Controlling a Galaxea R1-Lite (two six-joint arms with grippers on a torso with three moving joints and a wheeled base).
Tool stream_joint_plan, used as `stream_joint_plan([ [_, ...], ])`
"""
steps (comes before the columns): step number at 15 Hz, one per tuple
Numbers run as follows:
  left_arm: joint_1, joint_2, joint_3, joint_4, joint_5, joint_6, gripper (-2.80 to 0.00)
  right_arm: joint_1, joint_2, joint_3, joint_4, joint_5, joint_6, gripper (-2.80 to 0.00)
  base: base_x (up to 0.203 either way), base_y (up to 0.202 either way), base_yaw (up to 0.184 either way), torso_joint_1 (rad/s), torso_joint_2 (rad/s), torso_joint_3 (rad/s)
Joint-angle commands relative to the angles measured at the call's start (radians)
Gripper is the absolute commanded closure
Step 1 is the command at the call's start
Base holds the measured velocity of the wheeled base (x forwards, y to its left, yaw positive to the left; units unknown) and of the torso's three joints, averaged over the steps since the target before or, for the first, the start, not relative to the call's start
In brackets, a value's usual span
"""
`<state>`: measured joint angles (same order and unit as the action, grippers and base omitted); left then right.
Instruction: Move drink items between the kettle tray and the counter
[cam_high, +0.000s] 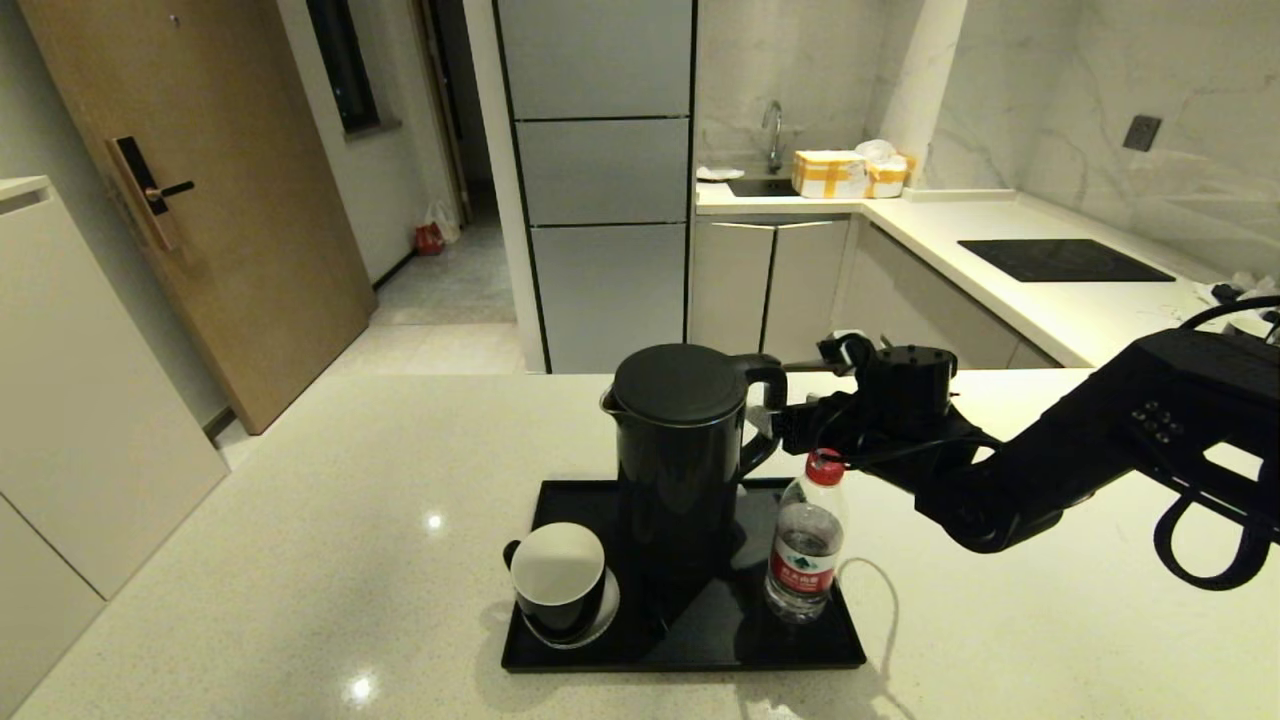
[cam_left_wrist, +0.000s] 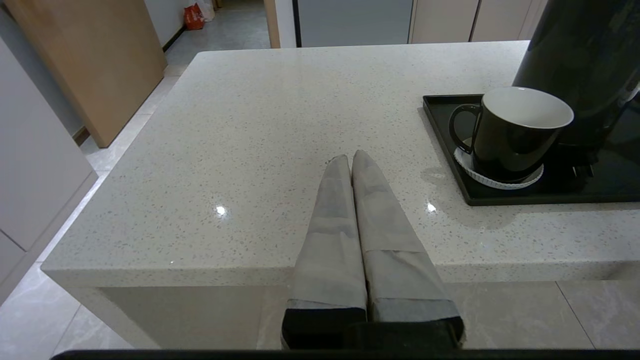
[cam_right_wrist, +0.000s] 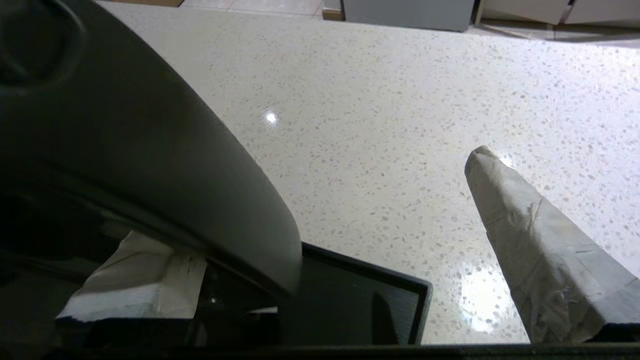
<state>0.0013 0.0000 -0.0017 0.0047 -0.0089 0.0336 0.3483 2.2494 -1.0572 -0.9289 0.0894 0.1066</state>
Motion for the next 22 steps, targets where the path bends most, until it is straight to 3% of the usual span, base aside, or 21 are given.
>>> stream_joint_plan([
  [1, 0.000, 0.000, 0.000, 0.000, 0.000, 0.000, 0.00, -0.002, -0.008, 0.012, -0.005, 0.017, 0.001, -2.80, 0.000, 0.000, 0.000, 0.000, 0.00, 0.000],
  [10, 0.000, 0.000, 0.000, 0.000, 0.000, 0.000, 0.00, -0.012, -0.082, 0.034, -0.005, 0.050, 0.039, -2.80, 0.000, 0.000, 0.000, 0.000, 0.00, 0.000],
  [17, 0.000, -0.002, 0.000, 0.000, 0.000, 0.000, 0.00, -0.061, -0.155, 0.075, -0.004, 0.147, 0.054, -2.80, 0.000, 0.000, 0.000, 0.000, 0.00, 0.000],
  [22, 0.000, -0.002, 0.000, 0.000, 0.000, 0.000, 0.00, -0.089, -0.176, 0.099, -0.005, 0.173, 0.053, -2.80, 0.000, 0.000, 0.000, 0.000, 0.00, 0.000],
])
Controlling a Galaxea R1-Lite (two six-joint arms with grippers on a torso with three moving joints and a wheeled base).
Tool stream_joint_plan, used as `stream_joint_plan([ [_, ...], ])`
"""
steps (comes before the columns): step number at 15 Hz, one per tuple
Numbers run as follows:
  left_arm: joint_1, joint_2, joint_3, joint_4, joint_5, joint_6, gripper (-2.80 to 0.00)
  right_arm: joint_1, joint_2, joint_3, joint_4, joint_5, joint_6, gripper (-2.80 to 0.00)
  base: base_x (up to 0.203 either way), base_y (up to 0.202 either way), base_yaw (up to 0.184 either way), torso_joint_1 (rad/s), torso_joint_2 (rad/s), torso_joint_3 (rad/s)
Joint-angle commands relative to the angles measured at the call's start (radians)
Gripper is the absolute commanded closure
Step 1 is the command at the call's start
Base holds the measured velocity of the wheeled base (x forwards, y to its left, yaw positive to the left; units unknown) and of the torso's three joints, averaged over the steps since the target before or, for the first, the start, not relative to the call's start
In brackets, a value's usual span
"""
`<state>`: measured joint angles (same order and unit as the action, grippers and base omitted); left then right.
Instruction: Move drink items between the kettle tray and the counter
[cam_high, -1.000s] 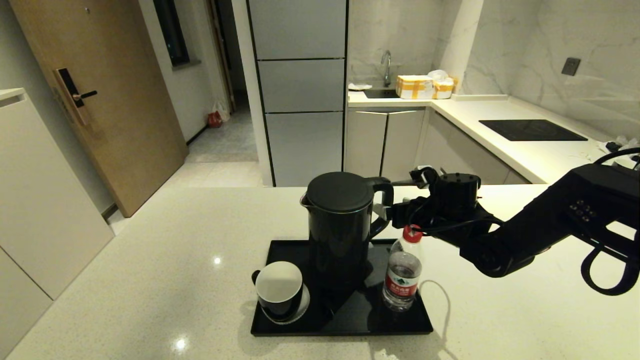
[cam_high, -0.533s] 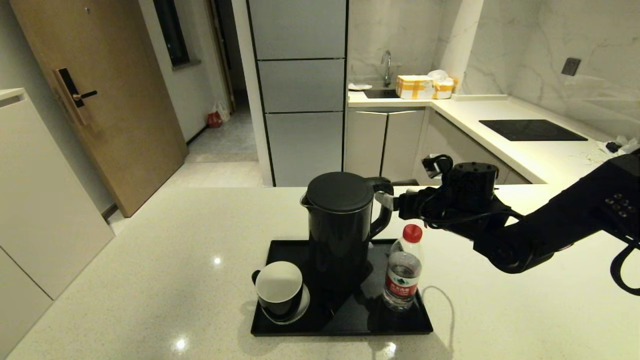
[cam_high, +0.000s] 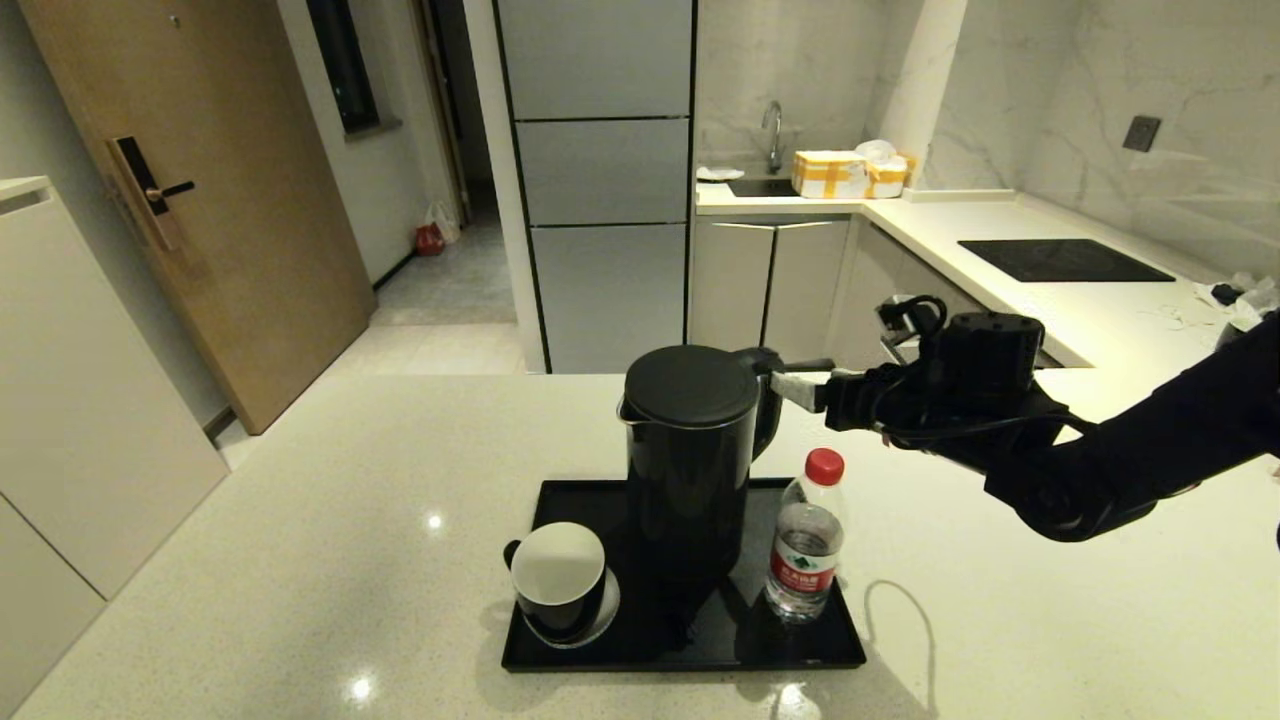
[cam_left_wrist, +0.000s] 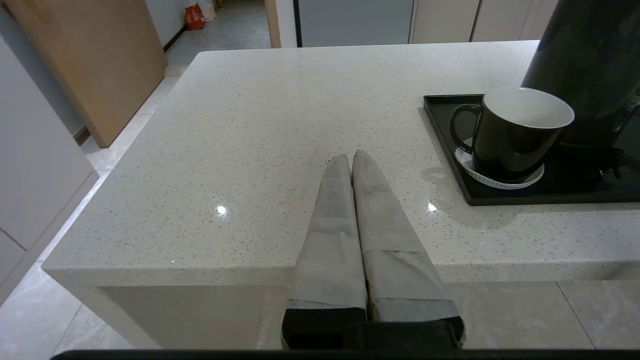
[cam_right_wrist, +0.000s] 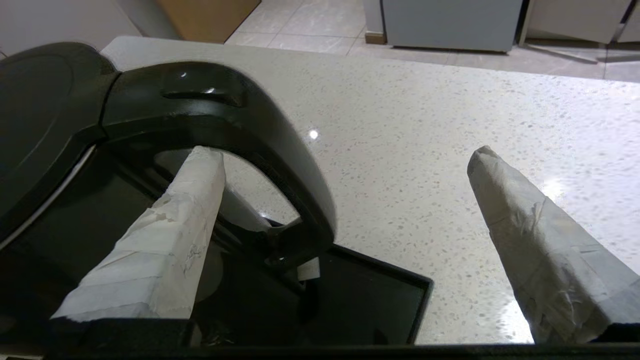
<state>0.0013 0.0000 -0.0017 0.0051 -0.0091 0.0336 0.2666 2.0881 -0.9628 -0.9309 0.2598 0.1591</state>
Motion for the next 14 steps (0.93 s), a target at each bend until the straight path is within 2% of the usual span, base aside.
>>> stream_joint_plan([
  [1, 0.000, -0.002, 0.000, -0.001, 0.000, 0.000, 0.00, -0.010, -0.025, 0.005, -0.002, 0.003, 0.002, -2.80, 0.000, 0.000, 0.000, 0.000, 0.00, 0.000],
  [11, 0.000, -0.002, 0.000, -0.001, 0.000, 0.000, 0.00, -0.046, -0.080, -0.013, 0.017, 0.007, 0.037, -2.80, 0.000, 0.000, 0.000, 0.000, 0.00, 0.000],
  [14, 0.000, 0.000, 0.000, -0.001, 0.000, 0.000, 0.00, -0.084, -0.138, -0.074, 0.094, -0.021, 0.048, -2.80, 0.000, 0.000, 0.000, 0.000, 0.00, 0.000],
])
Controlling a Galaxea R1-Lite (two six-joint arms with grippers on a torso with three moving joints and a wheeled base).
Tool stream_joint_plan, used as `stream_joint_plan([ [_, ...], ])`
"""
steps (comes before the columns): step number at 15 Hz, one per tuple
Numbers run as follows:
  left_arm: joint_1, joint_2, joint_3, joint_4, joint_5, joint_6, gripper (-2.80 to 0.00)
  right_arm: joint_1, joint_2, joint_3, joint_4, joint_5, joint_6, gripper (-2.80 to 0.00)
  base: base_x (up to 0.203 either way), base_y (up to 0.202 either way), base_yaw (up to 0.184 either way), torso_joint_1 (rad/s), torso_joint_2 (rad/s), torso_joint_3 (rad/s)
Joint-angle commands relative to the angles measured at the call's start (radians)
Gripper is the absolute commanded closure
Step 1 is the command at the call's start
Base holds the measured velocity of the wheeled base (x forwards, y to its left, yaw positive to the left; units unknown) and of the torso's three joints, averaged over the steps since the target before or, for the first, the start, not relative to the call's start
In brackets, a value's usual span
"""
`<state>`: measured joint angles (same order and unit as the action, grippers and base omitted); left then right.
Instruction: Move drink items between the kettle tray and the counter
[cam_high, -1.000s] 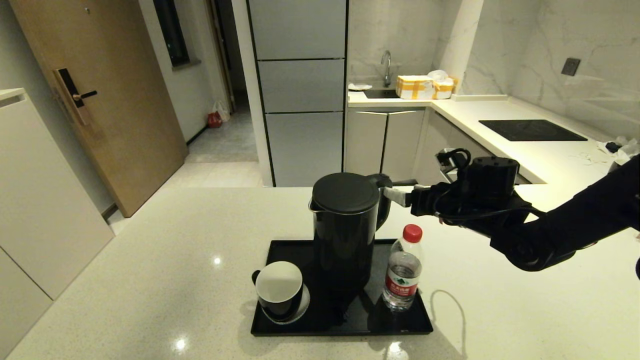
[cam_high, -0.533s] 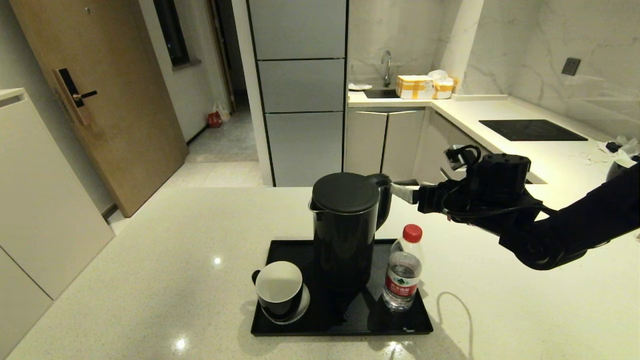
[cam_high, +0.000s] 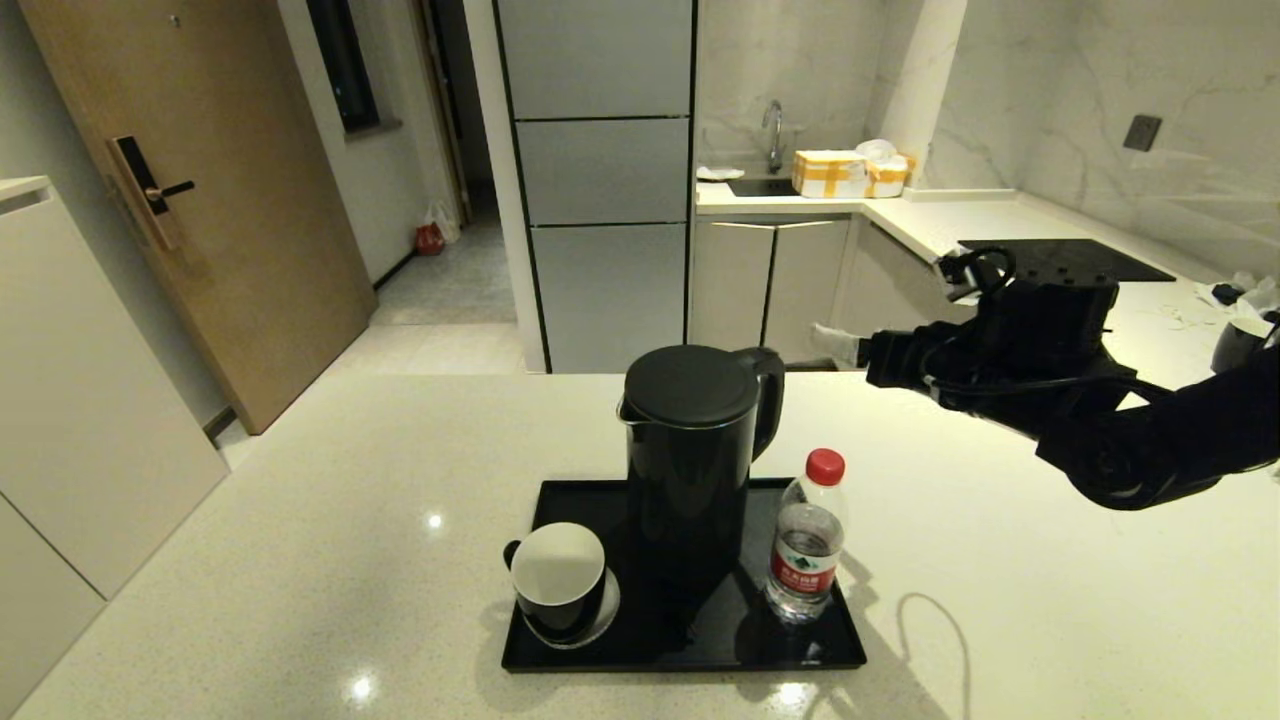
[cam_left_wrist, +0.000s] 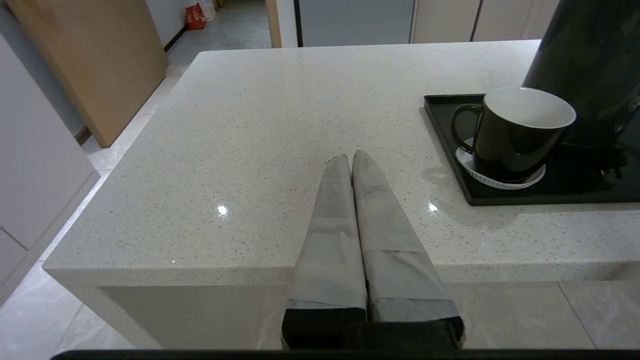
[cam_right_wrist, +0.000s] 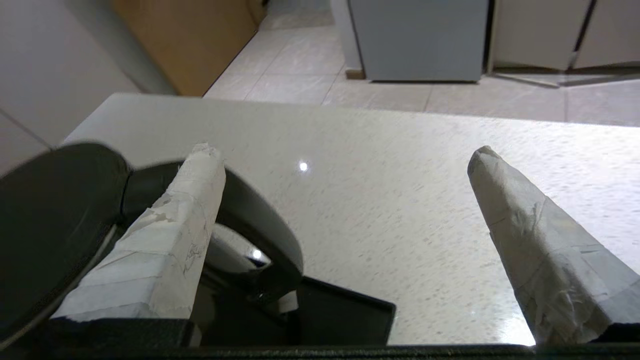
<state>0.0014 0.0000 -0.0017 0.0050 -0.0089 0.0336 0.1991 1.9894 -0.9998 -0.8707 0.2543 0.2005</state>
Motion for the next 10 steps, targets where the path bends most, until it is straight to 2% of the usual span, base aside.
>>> stream_joint_plan([
  [1, 0.000, -0.002, 0.000, 0.000, 0.000, 0.000, 0.00, -0.025, -0.053, -0.085, 0.071, -0.088, 0.017, -2.80, 0.000, 0.000, 0.000, 0.000, 0.00, 0.000],
  [2, 0.000, 0.000, 0.000, 0.000, 0.000, 0.000, 0.00, -0.033, -0.061, -0.138, 0.092, -0.204, 0.022, 0.00, 0.000, 0.000, 0.000, 0.000, 0.00, 0.000],
  [3, 0.000, -0.002, 0.000, 0.000, 0.000, 0.000, 0.00, -0.048, -0.073, -0.186, 0.102, -0.315, 0.023, 0.00, 0.000, 0.000, 0.000, 0.000, 0.00, 0.000],
  [4, 0.000, -0.002, 0.000, 0.000, 0.000, 0.000, 0.00, -0.061, -0.096, -0.189, 0.106, -0.352, 0.025, 0.00, 0.000, 0.000, 0.000, 0.000, 0.00, 0.000],
  [7, 0.000, -0.002, 0.000, 0.000, 0.001, 0.000, 0.00, -0.116, -0.220, -0.090, 0.153, -0.283, 0.026, 0.00, 0.000, 0.000, 0.000, 0.000, 0.00, 0.000],
  [10, 0.000, -0.001, 0.000, 0.000, 0.000, 0.000, 0.00, -0.148, -0.400, -0.086, 0.343, -0.263, 0.020, 0.00, 0.000, 0.000, 0.000, 0.000, 0.00, 0.000],
])
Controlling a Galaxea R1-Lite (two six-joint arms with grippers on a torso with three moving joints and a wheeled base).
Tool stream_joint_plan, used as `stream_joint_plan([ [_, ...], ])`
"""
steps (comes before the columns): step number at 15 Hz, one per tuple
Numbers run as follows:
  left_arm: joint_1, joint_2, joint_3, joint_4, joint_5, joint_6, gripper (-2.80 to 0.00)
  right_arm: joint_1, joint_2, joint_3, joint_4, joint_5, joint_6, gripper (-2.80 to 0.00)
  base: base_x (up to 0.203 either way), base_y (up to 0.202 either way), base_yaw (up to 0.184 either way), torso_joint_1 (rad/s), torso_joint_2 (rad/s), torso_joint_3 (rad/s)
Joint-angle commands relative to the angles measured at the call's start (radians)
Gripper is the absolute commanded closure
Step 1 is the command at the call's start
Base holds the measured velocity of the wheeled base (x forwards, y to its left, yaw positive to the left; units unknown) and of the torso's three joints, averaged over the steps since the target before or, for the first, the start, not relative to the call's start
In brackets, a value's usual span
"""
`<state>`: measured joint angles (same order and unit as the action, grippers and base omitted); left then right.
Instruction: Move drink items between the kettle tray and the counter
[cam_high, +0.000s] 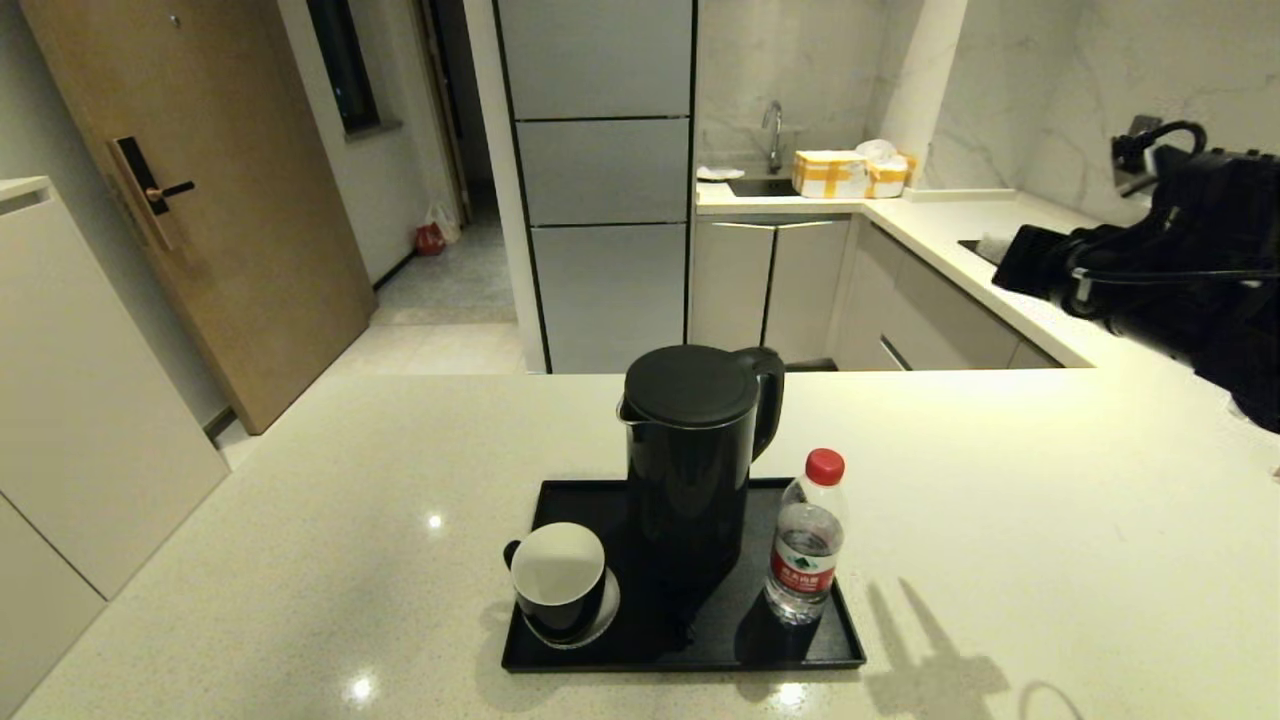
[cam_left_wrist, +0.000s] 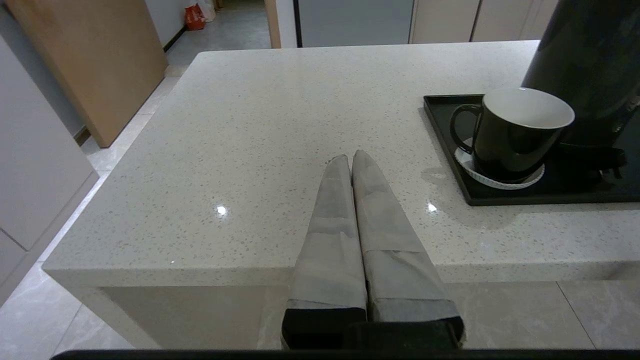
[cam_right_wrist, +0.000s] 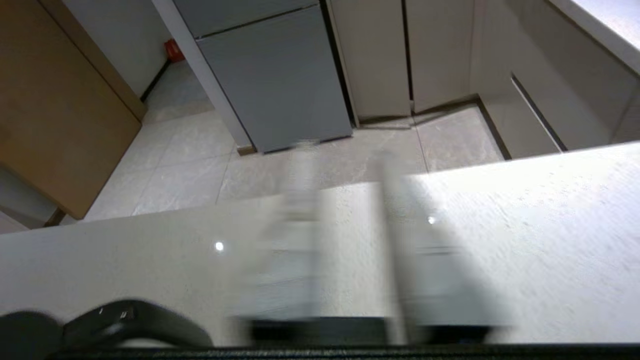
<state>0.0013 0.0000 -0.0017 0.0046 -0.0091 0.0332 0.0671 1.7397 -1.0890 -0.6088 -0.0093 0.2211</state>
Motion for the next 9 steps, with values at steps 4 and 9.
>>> stream_joint_plan([
  [4, 0.000, -0.001, 0.000, 0.000, 0.000, 0.001, 0.00, -0.085, -0.400, -0.071, 0.384, -0.056, -0.015, 0.00, 0.000, 0.000, 0.000, 0.000, 0.00, 0.000],
  [9, 0.000, -0.001, 0.000, 0.000, 0.000, 0.001, 0.00, -0.101, -0.616, -0.220, 0.651, -0.216, -0.067, 0.00, 0.000, 0.000, 0.000, 0.000, 0.00, 0.000],
])
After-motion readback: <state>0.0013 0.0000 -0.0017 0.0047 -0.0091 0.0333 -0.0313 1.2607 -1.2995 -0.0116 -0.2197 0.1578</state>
